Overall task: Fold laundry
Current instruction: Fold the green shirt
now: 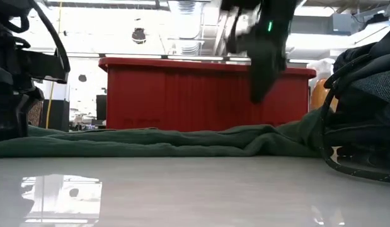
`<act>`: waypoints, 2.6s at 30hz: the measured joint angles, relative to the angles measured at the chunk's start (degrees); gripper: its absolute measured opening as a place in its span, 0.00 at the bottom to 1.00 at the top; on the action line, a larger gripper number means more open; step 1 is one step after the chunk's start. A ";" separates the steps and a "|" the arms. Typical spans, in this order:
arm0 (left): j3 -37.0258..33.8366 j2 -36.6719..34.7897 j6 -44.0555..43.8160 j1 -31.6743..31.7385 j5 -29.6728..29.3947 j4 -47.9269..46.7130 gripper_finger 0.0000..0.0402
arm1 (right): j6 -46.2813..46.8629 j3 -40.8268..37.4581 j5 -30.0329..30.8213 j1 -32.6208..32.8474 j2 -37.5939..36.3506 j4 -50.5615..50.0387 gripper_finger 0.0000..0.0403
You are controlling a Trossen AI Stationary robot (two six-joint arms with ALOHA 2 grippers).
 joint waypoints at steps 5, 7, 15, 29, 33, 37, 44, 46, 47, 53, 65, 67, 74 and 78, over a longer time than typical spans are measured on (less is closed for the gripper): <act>-0.30 -5.37 0.10 0.04 -0.67 -7.12 0.19 | -1.80 0.08 -3.92 5.26 -2.97 3.72 0.26; -0.33 -8.18 -0.26 0.04 -0.78 -12.48 0.19 | -0.98 0.00 -5.03 7.09 -2.97 2.20 0.26; -0.40 -15.38 -2.83 0.53 -6.61 -20.25 0.19 | -0.43 0.04 -8.95 11.24 0.86 2.69 0.45; -0.32 -17.36 -2.95 1.55 -7.12 -15.99 0.19 | -9.91 0.09 -6.96 14.15 9.35 0.13 0.72; -0.30 -17.37 -0.14 1.51 -8.38 -10.44 0.19 | -12.19 0.17 -5.51 14.74 12.09 -0.55 0.72; -0.30 -17.38 0.12 1.51 -11.23 -6.15 0.19 | -12.17 0.17 -5.41 15.63 13.54 -1.48 0.72; -0.30 -14.32 8.45 2.36 -16.10 10.70 0.19 | -11.90 1.03 -4.99 14.80 13.59 -3.51 0.71; -0.26 -11.63 12.30 3.28 -16.08 15.73 0.19 | -11.00 2.66 -4.93 14.79 13.01 -6.45 0.70; -0.25 -10.31 13.92 3.77 -16.05 17.47 0.19 | -10.80 3.67 -4.93 14.79 12.69 -7.77 0.70; -0.25 -5.49 17.94 6.90 -15.69 26.45 0.19 | -12.44 7.54 -5.14 17.37 12.29 -11.32 0.70; -0.25 2.85 34.29 9.66 -12.47 41.83 0.29 | -12.57 7.63 2.60 15.82 13.14 -7.15 0.70; -0.25 4.94 34.37 10.24 -10.34 43.92 0.32 | -12.30 5.63 -0.26 14.84 13.14 -4.38 0.70; -0.25 10.96 31.34 11.62 -5.56 45.38 0.40 | -9.04 -1.58 -0.32 13.73 13.29 -2.46 0.70; -0.08 13.47 27.83 12.48 2.15 46.02 0.40 | -8.77 -3.45 0.78 13.66 13.07 -2.40 0.70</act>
